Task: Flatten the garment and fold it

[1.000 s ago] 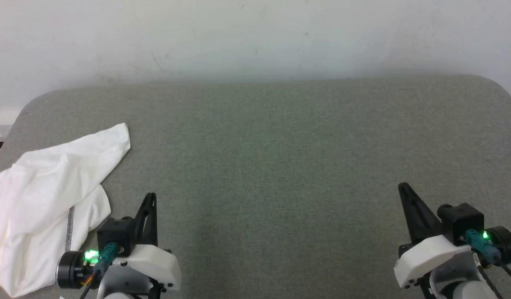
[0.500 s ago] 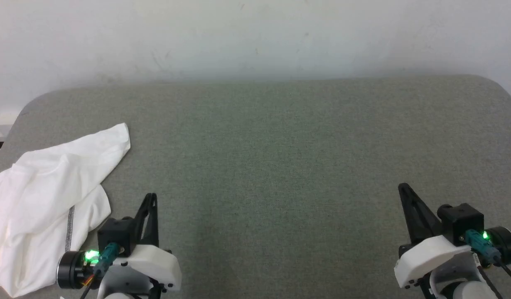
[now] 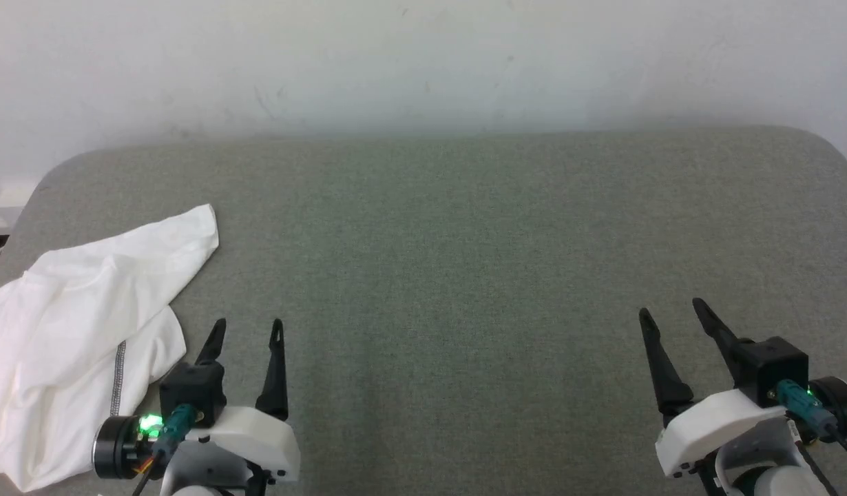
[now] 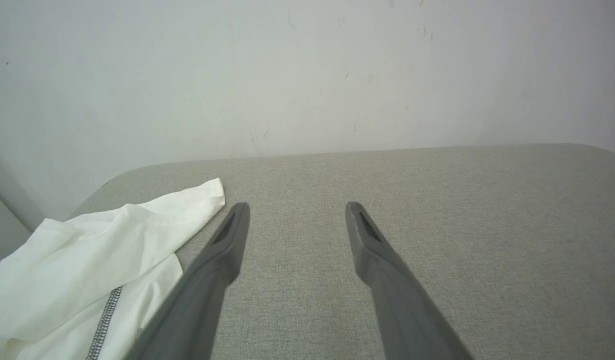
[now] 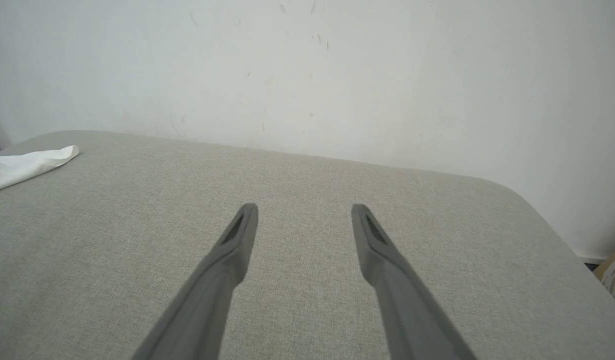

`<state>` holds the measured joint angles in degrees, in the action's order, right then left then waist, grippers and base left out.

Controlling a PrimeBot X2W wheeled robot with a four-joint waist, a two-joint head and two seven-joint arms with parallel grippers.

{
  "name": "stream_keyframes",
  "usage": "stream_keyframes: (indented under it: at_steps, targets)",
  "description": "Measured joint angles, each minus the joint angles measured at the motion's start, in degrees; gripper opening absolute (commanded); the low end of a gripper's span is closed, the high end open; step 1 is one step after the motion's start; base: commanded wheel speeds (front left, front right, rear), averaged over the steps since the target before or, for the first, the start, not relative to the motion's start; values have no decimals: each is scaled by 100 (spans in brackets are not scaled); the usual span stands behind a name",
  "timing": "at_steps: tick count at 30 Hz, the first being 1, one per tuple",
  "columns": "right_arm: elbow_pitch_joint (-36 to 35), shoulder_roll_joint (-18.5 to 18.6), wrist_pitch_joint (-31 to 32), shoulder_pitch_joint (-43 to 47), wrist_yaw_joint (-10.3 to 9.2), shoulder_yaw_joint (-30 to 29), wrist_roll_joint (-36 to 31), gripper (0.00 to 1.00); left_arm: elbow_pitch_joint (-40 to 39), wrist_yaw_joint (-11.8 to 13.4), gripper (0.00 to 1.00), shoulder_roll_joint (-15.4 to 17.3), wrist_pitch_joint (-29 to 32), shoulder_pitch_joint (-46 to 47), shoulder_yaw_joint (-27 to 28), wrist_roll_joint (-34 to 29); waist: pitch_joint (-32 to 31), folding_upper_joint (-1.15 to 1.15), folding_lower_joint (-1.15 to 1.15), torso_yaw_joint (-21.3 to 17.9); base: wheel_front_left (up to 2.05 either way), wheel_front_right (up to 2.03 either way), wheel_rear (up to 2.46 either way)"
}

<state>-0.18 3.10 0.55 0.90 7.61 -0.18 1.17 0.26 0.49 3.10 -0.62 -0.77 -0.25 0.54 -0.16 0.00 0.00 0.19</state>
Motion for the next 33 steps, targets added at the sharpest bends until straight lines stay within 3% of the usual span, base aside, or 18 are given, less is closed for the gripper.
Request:
stream_keyframes:
  at_steps: [16, 33]
  targets:
    - [-165, 0, 44, -1, 0, -55, 247, 100, 12, 11, 100, 15, -230, 5, 98, 110, 5, 1, 0, 176, 0, 0, 0]
    - [-335, -1, 146, 4, 0, 86, 383, 100, 115, 63, 100, 148, -454, 117, 327, 175, -37, 0, 0, 815, 0, 0, 0]
